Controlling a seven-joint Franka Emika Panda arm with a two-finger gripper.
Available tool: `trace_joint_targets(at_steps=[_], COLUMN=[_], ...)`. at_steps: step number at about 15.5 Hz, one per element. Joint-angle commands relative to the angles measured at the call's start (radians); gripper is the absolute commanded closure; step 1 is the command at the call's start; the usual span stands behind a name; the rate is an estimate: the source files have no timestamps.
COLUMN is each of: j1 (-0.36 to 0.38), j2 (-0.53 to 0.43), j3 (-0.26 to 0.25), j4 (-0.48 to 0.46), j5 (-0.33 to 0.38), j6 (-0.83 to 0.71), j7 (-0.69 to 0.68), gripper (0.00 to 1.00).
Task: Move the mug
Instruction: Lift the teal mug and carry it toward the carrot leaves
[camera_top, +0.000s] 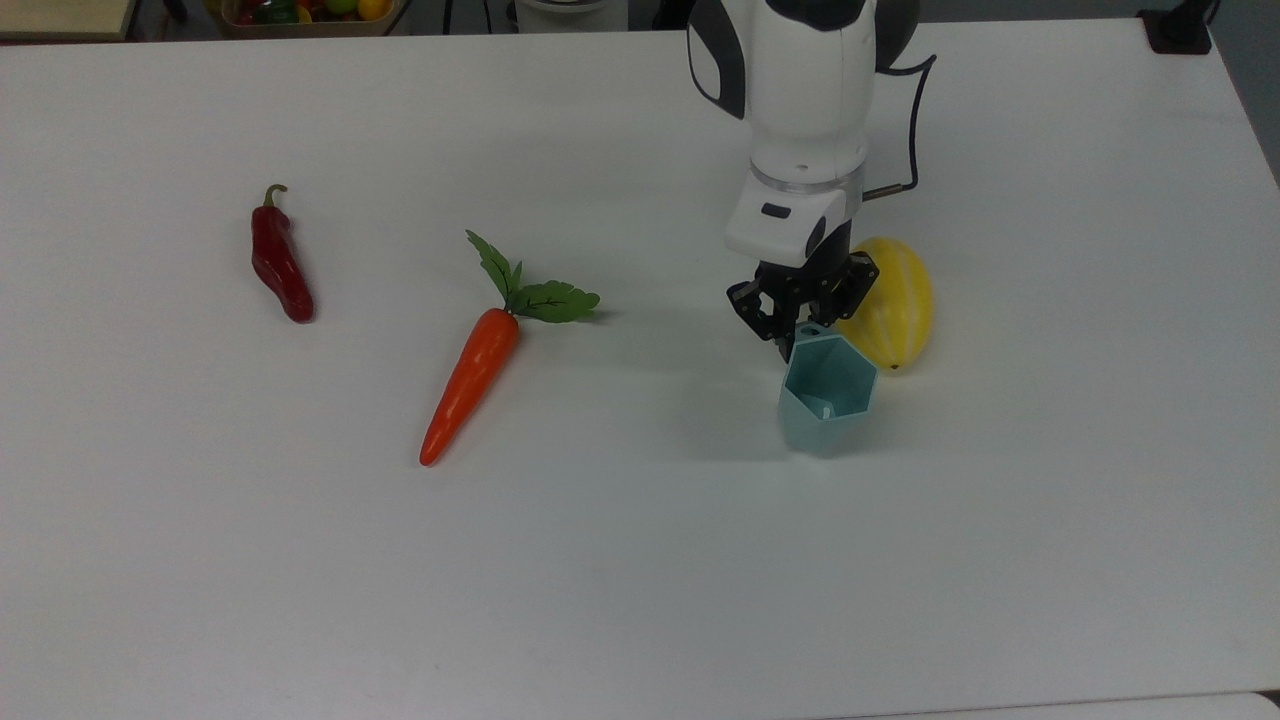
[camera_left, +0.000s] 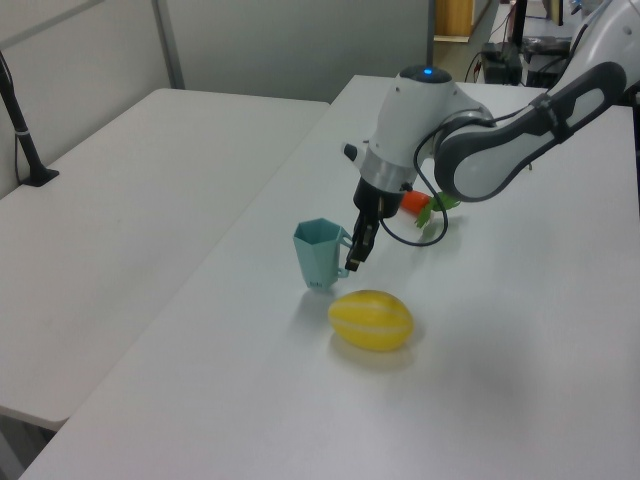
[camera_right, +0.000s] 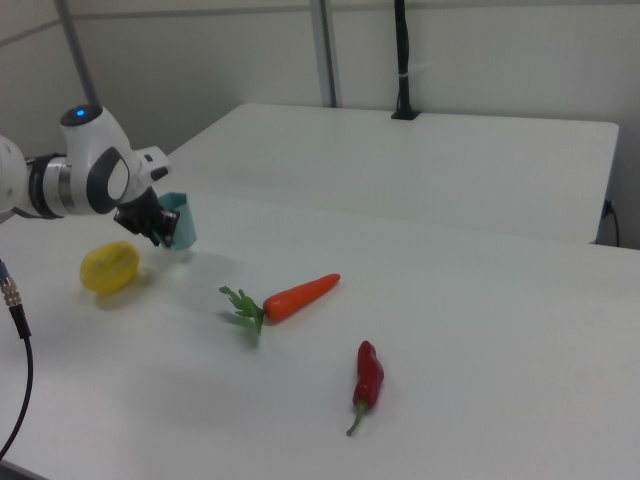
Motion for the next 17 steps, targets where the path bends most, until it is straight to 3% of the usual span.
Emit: trace_joint_targets(at_steps=[1, 11, 17], j1=[-0.021, -0.073, -0.13], j2=[-0.107, -0.331, -0.483], j3=[0.004, 0.002, -0.05], j4=[-0.024, -0.035, -0.079], j5=[-0.002, 0.036, 0.13], j6=[-0.052, -0.437, -0.717], j7=[0.02, -0.027, -0.25], gripper=[1.0, 1.0, 1.0])
